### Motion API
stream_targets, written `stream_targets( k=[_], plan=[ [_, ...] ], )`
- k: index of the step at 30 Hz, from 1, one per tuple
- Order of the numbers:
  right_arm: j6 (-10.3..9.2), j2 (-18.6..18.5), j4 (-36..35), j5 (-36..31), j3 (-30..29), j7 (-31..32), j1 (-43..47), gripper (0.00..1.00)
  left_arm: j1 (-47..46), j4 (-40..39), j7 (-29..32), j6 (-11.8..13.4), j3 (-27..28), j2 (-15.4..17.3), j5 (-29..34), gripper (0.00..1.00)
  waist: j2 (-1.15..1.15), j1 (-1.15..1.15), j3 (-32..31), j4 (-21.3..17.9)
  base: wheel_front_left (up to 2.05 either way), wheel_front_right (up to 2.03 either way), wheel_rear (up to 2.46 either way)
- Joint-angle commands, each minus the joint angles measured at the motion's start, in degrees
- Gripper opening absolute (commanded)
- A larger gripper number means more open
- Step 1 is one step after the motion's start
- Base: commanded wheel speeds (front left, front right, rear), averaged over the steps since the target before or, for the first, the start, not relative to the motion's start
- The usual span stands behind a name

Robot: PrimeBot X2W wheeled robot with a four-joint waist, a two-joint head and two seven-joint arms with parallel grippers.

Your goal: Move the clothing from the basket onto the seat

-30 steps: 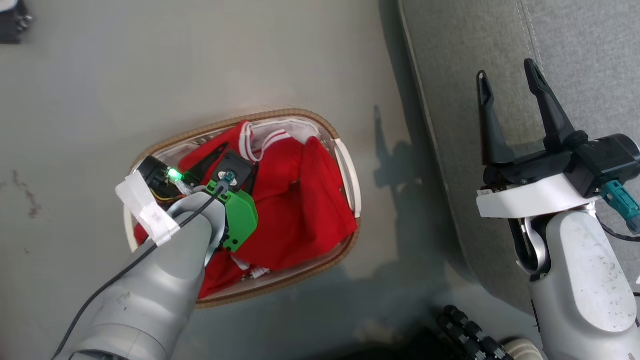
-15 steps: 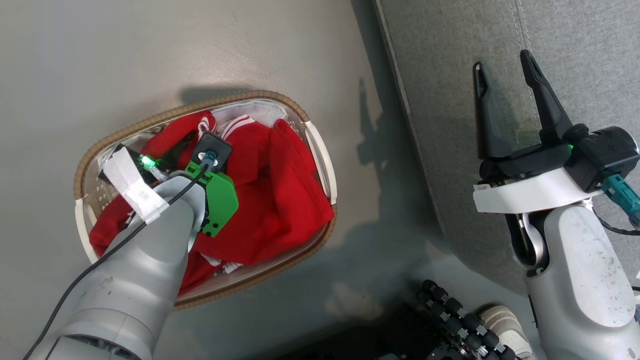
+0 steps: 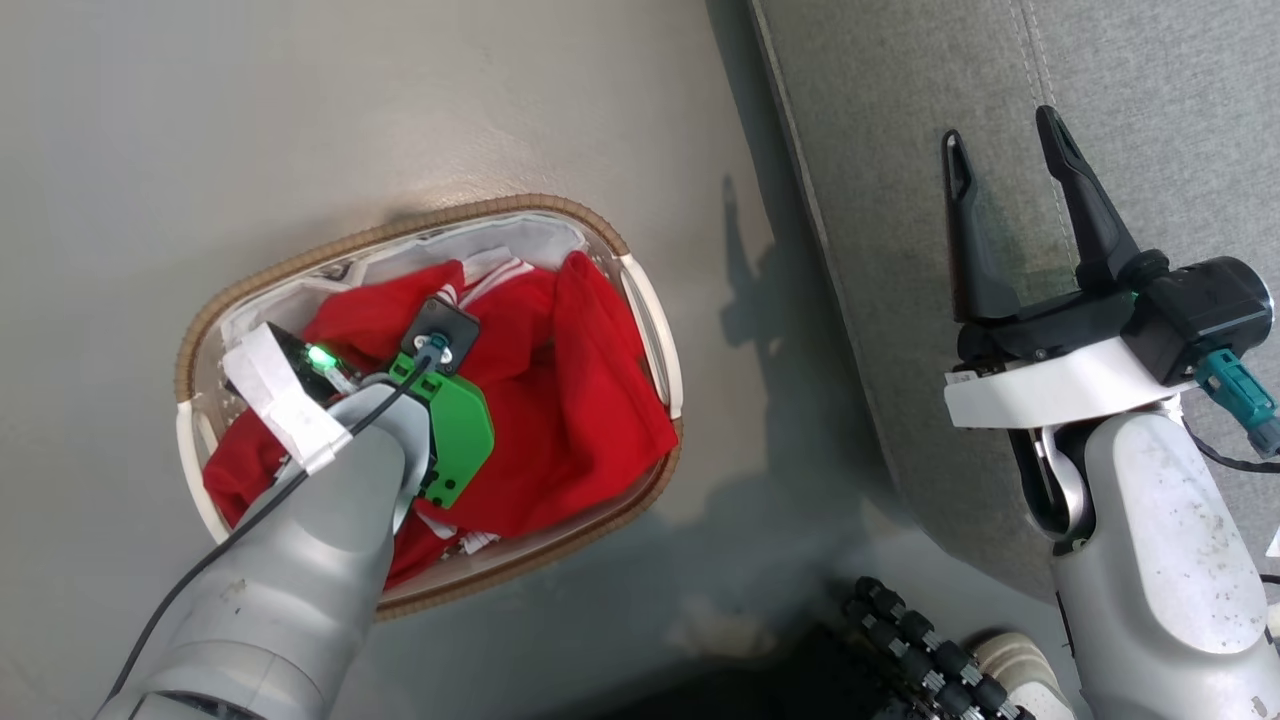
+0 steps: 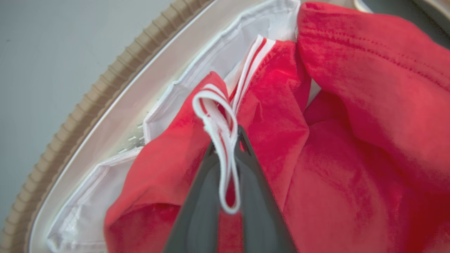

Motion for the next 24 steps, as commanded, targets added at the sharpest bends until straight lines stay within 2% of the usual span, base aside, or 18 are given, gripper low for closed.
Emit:
stream_targets(
  k=[1,8,15,24],
  plan=[
    [-0.06,-0.17,0.25,-1.20,-0.18,-0.10,0.90,1.00,1.04,-0.26,-0.89,-0.41,-0.22,0.06,-0.45,0.00,0.00,0.00,-2.20,1.16,0.00,0.00,0.00],
    [-0.06,-0.19,1.57,-4.13,-1.22,-0.10,3.28,1.00,2.92,-2.37,-4.18,-1.10,-1.89,-0.21,-1.10,0.00,0.00,0.00,-8.75,4.16,0.00,0.00,0.00],
    [-0.06,-0.20,3.20,-7.21,-2.16,-0.10,6.84,1.00,4.36,-6.78,-5.78,-1.38,-3.54,-0.22,-1.41,0.00,0.00,0.00,-18.42,7.83,0.00,0.00,0.00],
    [-0.06,-0.21,5.16,-9.81,-2.31,-0.10,13.37,1.00,2.40,-14.89,-5.97,-1.81,-6.95,2.55,-1.27,0.00,0.00,0.00,-32.01,12.02,0.00,0.00,0.00]
  ],
)
